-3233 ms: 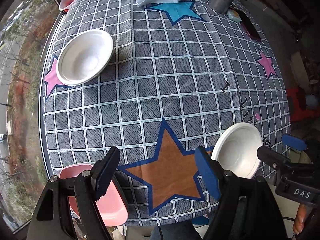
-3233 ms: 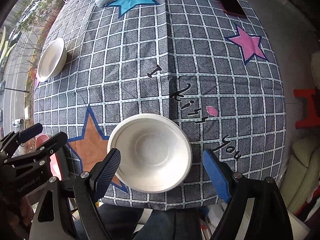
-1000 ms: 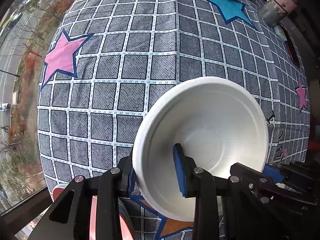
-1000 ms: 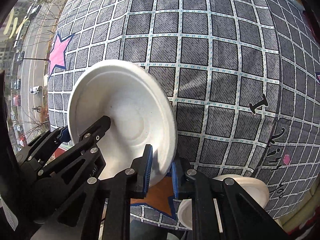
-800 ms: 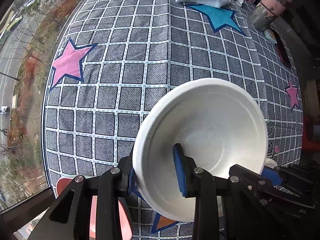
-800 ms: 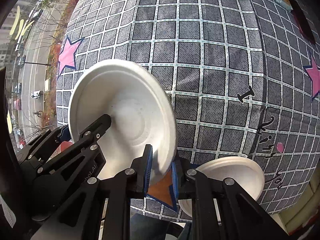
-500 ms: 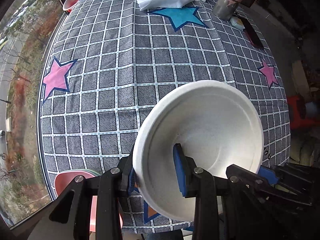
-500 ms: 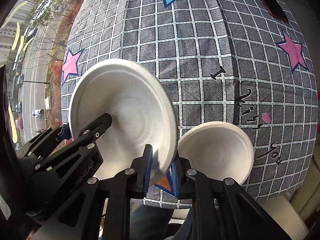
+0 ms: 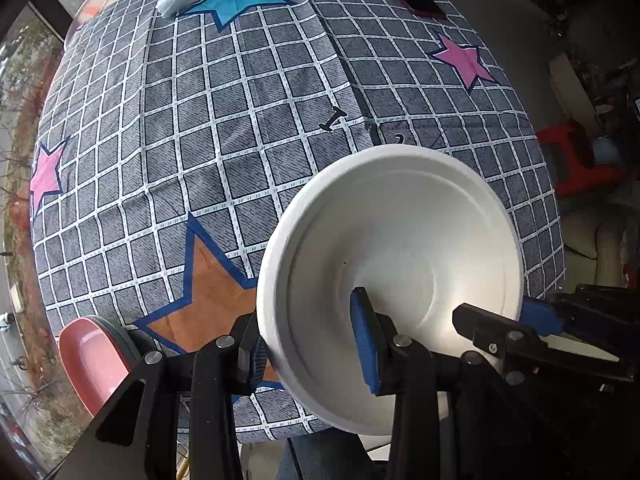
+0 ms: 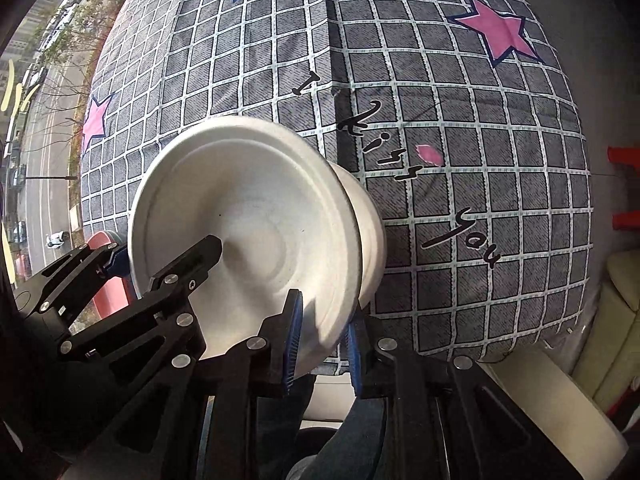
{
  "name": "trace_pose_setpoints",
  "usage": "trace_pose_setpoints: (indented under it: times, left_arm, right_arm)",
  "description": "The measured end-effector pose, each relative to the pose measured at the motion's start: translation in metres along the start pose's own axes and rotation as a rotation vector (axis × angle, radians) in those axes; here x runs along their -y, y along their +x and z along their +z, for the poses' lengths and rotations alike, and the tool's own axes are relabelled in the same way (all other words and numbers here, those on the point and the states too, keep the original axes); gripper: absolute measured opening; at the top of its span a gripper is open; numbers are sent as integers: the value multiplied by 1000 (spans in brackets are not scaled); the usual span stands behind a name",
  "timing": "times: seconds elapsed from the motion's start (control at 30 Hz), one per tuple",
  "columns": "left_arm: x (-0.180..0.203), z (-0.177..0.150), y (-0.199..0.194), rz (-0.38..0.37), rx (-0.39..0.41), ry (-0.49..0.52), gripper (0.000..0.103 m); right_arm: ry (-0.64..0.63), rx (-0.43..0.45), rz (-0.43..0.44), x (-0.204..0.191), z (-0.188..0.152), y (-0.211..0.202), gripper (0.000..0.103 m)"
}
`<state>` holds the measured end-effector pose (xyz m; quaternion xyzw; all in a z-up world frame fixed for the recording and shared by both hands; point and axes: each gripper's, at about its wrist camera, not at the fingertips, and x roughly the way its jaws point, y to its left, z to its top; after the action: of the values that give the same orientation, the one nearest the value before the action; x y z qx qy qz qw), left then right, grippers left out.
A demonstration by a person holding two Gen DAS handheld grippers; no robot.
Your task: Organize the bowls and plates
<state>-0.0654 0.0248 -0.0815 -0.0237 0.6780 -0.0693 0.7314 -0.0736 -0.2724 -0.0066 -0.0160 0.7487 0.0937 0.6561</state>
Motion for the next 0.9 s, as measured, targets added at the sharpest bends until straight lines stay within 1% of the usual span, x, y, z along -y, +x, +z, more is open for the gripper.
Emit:
trace_pose_setpoints:
  times: [0.07, 0.1, 0.13, 0.17, 0.2, 0.23, 0.27, 0.3, 0.33, 0.37, 0.4, 0.47, 0.53, 0.63, 0.67, 0.73, 0.9]
  left_arm:
    - [3, 1, 6, 7, -13, -20, 41]
    - [4, 1, 8, 14, -21, -28, 46]
    - [3, 2, 10, 24, -28, -36, 56]
    - [2, 2, 11, 45, -30, -45, 62]
    - [1, 1, 11, 68, -30, -54, 74]
    - [-1, 1, 10, 87, -25, -63, 77]
    - [-4, -1, 9, 104, -20, -71, 77]
    - [-8, -2, 7, 116, -20, -83, 79]
    - [-14, -3, 5, 111, -25, -100, 84]
    - [-19, -5, 4, 100, -32, -116, 85]
    - [-24, -8, 3, 97, -38, -128, 86]
    - [-30, -12, 2, 102, -53, -131, 89]
    - [-33, -14, 0, 120, -64, -115, 94]
    - [-36, -15, -4, 145, -61, -103, 102]
    - [-37, -15, -6, 149, -59, -103, 102]
    - [-39, -15, -8, 158, -59, -103, 102]
    - [-34, -13, -8, 178, -74, -77, 102]
  right_arm:
    - [8, -25, 11, 11, 1, 6, 22]
    - [2, -35, 16, 15, 3, 9, 22]
    - [-11, -38, 15, 17, 5, 12, 22]
    - [-26, -40, -1, 18, 6, 14, 22]
    - [-43, -38, -23, 20, 7, 15, 22]
    - [-61, -38, -42, 20, 8, 16, 22]
    - [-75, -42, -51, 21, 8, 16, 31]
    - [-84, -43, -63, 23, 9, 15, 56]
    - [-90, -38, -84, 25, 9, 14, 70]
    - [-97, -26, -101, 28, 9, 13, 85]
    - [-99, -13, -90, 33, 8, 9, 87]
    - [-77, -17, -50, 43, 7, 7, 87]
    - [-39, -26, -24, 56, 6, 7, 87]
    - [10, -41, 7, 68, 8, 9, 87]
    - [25, -40, 15, 74, 9, 7, 87]
    - [49, -30, 26, 77, 14, 3, 102]
    - [45, 3, 47, 76, 24, -5, 103]
